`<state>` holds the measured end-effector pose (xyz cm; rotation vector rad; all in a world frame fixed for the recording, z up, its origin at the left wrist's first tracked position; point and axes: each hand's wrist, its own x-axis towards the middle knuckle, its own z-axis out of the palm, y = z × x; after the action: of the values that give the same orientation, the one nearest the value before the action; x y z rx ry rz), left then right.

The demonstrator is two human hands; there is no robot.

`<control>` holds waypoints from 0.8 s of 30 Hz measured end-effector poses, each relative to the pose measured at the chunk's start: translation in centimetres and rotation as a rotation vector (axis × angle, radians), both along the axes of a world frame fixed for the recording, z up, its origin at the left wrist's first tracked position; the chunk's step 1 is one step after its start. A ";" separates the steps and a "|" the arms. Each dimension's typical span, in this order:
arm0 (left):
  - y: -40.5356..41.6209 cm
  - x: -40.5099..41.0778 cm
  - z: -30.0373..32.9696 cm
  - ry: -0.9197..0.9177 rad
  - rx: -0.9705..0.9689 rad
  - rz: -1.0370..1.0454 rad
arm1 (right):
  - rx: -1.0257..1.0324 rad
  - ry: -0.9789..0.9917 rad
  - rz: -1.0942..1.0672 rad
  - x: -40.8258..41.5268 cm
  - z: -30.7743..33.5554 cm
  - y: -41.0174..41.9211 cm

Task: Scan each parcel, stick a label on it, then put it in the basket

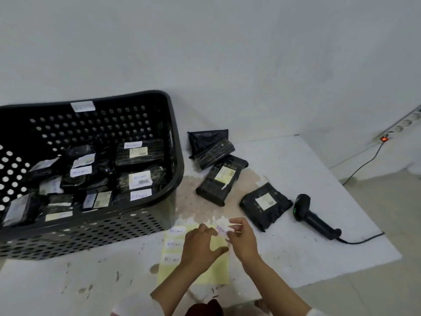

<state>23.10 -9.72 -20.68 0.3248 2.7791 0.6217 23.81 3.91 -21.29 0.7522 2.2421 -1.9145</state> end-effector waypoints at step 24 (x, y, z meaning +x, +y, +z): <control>15.9 -6.0 -4.9 -0.132 -0.269 -0.396 | 0.159 -0.056 -0.287 -4.5 0.0 27.2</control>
<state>17.07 6.16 -25.59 0.7195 2.5243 0.1653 19.26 31.15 -21.27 1.1930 2.3824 -1.8109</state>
